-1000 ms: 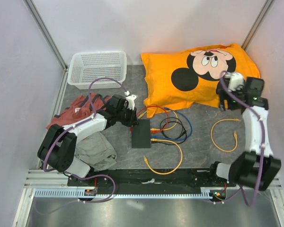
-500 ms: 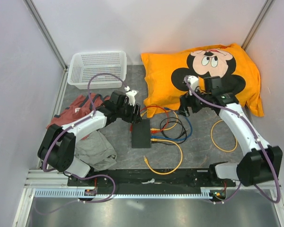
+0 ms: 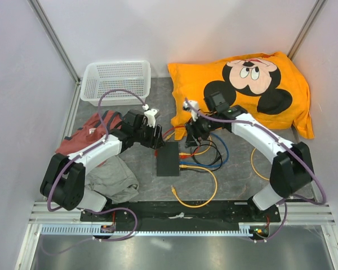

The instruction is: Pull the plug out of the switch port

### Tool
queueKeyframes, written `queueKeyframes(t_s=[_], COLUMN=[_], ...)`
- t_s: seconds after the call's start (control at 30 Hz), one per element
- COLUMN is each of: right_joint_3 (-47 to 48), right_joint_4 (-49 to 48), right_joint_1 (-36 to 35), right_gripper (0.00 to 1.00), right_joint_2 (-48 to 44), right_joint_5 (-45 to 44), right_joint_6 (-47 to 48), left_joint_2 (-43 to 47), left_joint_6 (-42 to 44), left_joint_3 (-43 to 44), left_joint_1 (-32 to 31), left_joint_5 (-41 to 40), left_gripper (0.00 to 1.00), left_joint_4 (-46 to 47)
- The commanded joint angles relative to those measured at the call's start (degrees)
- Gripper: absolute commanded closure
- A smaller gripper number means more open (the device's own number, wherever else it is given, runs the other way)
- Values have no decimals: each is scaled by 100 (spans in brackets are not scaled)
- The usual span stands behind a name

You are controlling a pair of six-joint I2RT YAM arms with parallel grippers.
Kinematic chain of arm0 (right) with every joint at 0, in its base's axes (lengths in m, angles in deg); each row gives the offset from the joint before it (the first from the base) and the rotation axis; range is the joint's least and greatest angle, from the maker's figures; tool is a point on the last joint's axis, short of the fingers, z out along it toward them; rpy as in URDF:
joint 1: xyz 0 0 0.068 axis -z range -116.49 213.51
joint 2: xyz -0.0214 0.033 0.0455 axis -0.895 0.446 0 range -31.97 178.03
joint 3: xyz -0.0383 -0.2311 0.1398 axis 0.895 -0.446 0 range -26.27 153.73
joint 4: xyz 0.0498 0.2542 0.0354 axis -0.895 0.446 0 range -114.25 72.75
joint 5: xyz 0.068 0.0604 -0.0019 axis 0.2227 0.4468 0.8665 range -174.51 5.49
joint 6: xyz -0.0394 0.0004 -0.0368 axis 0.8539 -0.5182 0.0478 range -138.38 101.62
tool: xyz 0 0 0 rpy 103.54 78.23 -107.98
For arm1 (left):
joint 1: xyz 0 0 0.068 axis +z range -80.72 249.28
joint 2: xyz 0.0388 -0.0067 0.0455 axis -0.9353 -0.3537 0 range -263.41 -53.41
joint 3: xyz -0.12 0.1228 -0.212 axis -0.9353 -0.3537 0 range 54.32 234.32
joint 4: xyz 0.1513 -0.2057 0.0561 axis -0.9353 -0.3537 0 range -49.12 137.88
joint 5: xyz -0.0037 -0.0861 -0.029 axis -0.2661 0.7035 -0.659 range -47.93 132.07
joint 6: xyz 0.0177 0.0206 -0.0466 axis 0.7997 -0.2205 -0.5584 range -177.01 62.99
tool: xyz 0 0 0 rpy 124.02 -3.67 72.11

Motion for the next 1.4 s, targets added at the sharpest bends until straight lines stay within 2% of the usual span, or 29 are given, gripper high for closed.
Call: queueKeyframes(t_s=[0.0,0.1,0.17,0.3,0.47,0.5,0.53,0.6,0.63,0.67,0.8,0.93,1.2,1.37], right_joint_3=[355,899,1337,1699,2025,2034,2017,1964,1920,1920,1973,1999,1885,1806], right_joint_4=[468,1056,1364,1252,1190,1173,1138,918,848,769,724,619,575,583], right_joint_1=[-329,-330,-330,-330,-338,-338,-338,-338,-347,-338,-338,-356,-365,-365], right_gripper=[35,43,46,46,47,47,48,53,55,56,62,64,64,63], right_joint_2=[521,1320,1699,2236,2588,2614,2632,2659,2667,2702,2790,2826,2747,2685], right_joint_5=[387,572,677,643,415,275,169,-94,-339,-464,-719,-886,-1071,-1071], right_joint_6=[637,1092,1252,1139,1060,1059,1051,937,875,805,734,611,585,550], left_joint_2=[213,178,142,81,10,-16,-25,-68,-86,-138,-366,-701,-1509,-1975], left_joint_6=[-71,-160,-151,-98,-195,-195,-151,-185,-195,-195,-195,-186,-195,-46], left_joint_3=[-89,-230,-327,-266,-292,-327,-405,-467,-468,-459,-283,-20,762,1632], left_joint_1=[54,98,142,186,230,256,248,274,274,274,266,318,327,318], left_joint_5=[224,303,443,400,-30,-31,-5,127,180,224,-4,-92,48,-39], left_gripper=[37,38,42,50,64,67,77,87,95,98,99,99,99,99], left_joint_4=[28,142,212,91,-7,10,54,90,90,107,-42,-60,72,-6])
